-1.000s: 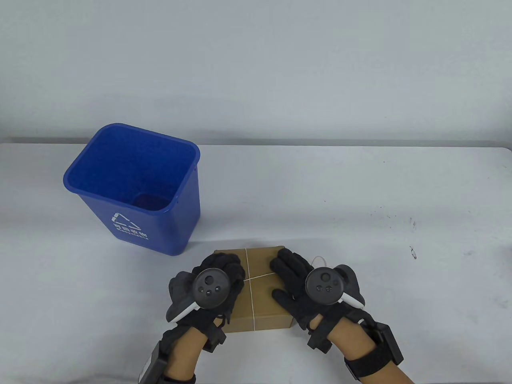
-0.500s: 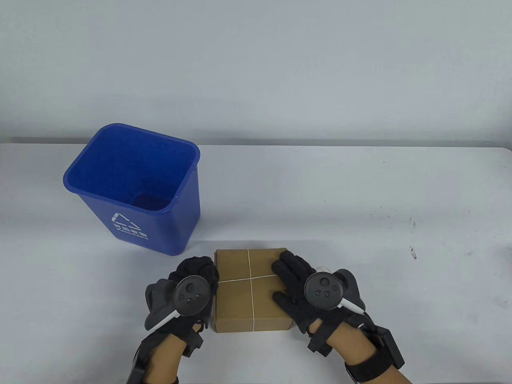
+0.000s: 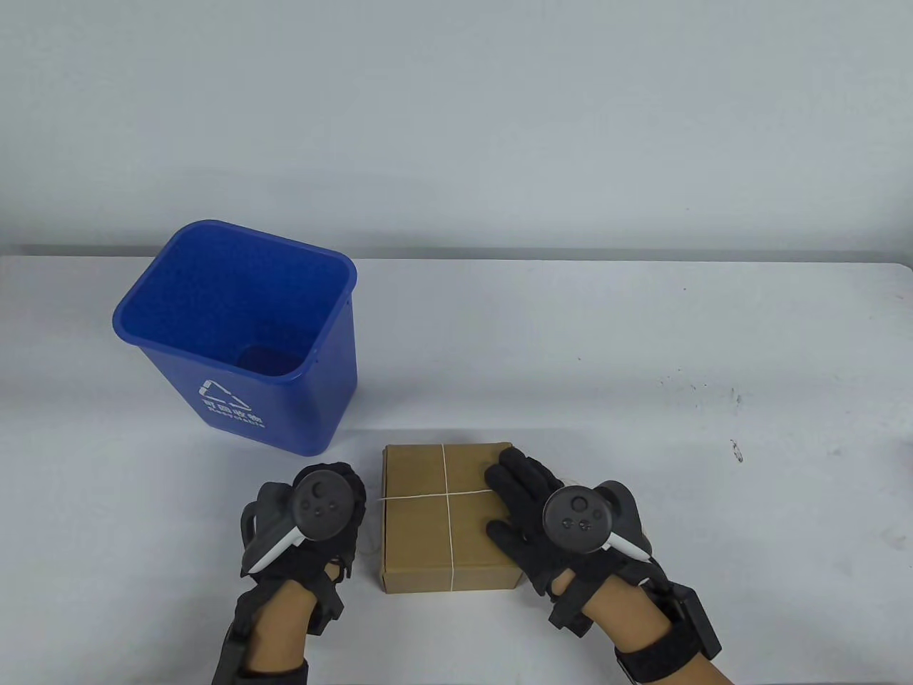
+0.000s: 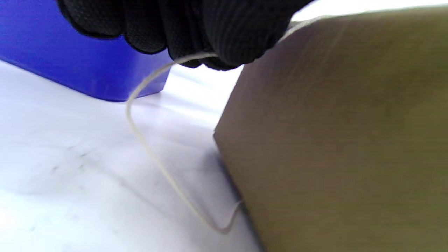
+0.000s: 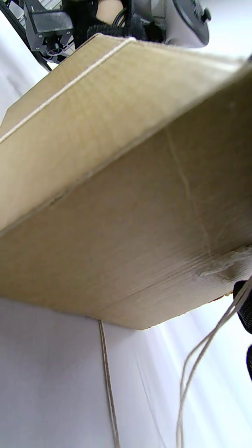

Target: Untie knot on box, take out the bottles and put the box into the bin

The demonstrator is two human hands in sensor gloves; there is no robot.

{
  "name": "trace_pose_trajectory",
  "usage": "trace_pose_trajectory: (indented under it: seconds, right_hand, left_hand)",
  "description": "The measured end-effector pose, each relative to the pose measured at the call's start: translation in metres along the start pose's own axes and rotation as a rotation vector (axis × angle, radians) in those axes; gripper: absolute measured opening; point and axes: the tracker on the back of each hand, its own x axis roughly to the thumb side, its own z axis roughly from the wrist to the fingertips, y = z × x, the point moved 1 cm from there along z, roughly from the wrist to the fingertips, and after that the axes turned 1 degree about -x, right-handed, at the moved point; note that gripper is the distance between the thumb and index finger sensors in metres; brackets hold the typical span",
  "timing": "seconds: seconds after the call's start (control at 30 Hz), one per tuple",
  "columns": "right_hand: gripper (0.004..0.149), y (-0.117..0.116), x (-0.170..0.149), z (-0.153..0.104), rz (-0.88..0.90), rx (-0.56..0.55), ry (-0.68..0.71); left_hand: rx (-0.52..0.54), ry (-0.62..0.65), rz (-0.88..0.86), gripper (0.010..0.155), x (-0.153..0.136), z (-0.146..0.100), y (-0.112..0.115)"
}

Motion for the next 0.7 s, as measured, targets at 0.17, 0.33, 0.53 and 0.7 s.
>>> trace_pose_trajectory:
  seconds: [0.17, 0.33, 0.53, 0.7]
  right_hand:
    - [0.072, 0.0, 0.0, 0.0, 0.0, 0.0, 0.0]
    - [0.072, 0.0, 0.0, 0.0, 0.004, 0.002, -0.002]
    - [0.072, 0.0, 0.0, 0.0, 0.004, 0.005, -0.002]
    - [0.072, 0.0, 0.0, 0.0, 0.004, 0.007, -0.003]
  left_hand:
    - [-0.045, -0.067, 0.004, 0.045, -0.013, 0.006, 0.006]
    - [-0.101, -0.16, -0.016, 0.045, -0.031, 0.009, 0.012]
    - [-0.129, -0.234, -0.034, 0.045, -0.046, 0.011, 0.017]
    - [-0.15, -0.313, -0.018, 0.045, -0.058, 0.012, 0.021]
